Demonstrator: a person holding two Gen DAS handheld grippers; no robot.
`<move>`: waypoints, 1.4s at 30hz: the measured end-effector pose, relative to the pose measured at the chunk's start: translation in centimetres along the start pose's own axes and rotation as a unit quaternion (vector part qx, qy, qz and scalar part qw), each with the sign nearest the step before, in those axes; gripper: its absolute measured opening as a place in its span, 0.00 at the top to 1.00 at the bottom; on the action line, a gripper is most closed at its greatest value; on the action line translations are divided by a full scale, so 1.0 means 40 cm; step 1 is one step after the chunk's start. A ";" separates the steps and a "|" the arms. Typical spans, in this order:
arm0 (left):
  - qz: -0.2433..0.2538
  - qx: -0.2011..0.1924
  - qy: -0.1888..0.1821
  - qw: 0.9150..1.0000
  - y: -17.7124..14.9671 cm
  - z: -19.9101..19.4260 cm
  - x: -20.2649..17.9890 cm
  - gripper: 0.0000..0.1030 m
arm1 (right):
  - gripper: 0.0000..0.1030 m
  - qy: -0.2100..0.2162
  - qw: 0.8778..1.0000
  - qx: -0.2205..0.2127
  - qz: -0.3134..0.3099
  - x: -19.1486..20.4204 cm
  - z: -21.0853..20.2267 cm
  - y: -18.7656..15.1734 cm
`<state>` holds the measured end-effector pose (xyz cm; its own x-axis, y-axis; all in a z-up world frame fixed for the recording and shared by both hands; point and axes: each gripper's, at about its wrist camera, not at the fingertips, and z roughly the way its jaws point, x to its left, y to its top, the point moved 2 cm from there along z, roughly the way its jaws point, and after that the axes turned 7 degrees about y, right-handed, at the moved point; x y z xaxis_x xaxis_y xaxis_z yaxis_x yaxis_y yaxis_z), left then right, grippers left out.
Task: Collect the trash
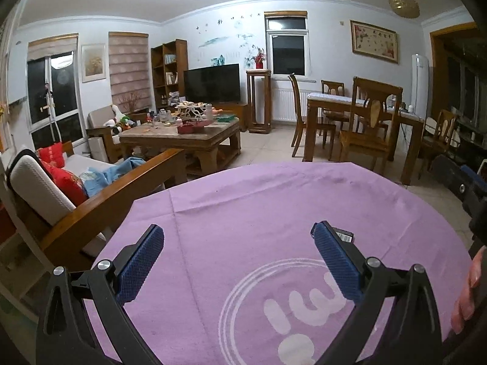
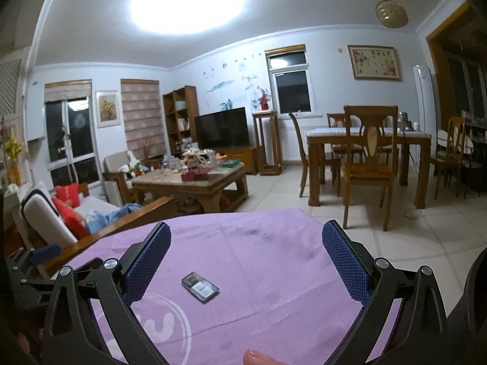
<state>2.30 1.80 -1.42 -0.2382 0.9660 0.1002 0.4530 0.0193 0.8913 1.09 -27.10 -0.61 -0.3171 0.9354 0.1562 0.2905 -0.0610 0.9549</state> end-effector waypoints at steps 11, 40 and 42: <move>-0.007 -0.011 0.004 1.000 0.006 -0.008 0.009 0.05 | 0.05 0.003 1.000 -0.007 -0.002 0.005 -0.009 0.003; -0.019 -0.013 0.008 1.000 0.001 -0.016 0.013 0.05 | 0.05 0.001 1.000 -0.007 -0.006 0.021 -0.018 0.015; -0.019 -0.013 0.008 1.000 0.001 -0.016 0.013 0.05 | 0.05 0.001 1.000 -0.006 -0.006 0.021 -0.018 0.015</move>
<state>1.65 2.14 -1.06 -0.2679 0.9607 0.0728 0.4203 0.0485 0.9061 0.35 -26.60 0.26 -0.3221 0.9354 0.1455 0.2753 -0.0545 0.9598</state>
